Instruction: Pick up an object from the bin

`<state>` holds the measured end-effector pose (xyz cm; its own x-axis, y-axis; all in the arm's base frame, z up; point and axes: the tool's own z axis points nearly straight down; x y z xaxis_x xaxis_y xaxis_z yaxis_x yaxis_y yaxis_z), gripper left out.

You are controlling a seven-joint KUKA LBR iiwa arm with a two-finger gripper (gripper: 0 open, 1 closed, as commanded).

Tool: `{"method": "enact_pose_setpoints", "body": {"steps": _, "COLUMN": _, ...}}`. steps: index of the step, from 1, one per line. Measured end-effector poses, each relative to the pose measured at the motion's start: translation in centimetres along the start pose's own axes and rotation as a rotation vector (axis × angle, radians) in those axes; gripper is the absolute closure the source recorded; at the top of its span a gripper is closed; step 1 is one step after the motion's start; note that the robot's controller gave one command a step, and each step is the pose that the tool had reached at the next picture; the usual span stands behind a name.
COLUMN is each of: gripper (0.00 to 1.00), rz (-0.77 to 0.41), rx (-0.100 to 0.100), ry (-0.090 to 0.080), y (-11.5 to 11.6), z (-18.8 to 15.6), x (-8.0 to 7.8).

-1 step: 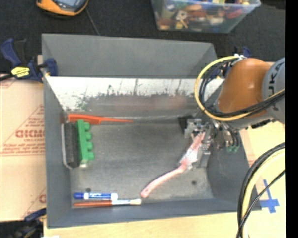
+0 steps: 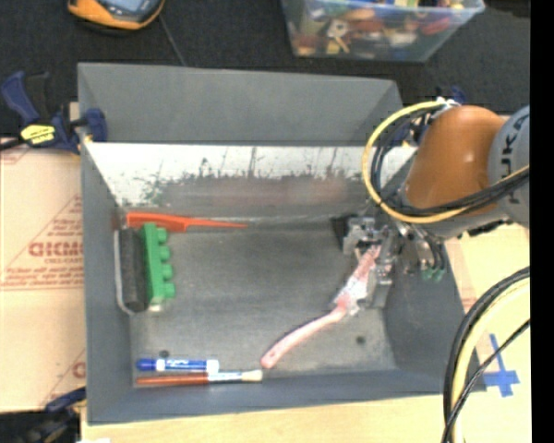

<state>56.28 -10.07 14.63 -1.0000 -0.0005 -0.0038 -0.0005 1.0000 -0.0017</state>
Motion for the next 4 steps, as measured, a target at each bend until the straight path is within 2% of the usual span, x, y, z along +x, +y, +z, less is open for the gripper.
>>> {"method": "enact_pose_setpoints", "body": {"steps": 1, "gripper": 0.0, "rz": -0.41, "rx": 0.002, "ry": -0.001, "y": -3.7, "z": 2.7, "x": -2.1}}
{"method": "enact_pose_setpoints", "body": {"steps": 2, "gripper": 0.0, "rz": -0.682, "rx": 0.003, "ry": -0.008, "y": -2.0, "z": -1.3, "x": -1.5}}
{"method": "enact_pose_setpoints", "body": {"steps": 3, "gripper": 0.0, "rz": -0.784, "rx": 0.0, "ry": 0.0, "y": -4.6, "z": 3.5, "x": -2.4}}
{"method": "enact_pose_setpoints", "body": {"steps": 4, "gripper": 0.0, "rz": -1.154, "rx": -0.012, "ry": -0.023, "y": -3.5, "z": 5.8, "x": -2.8}}
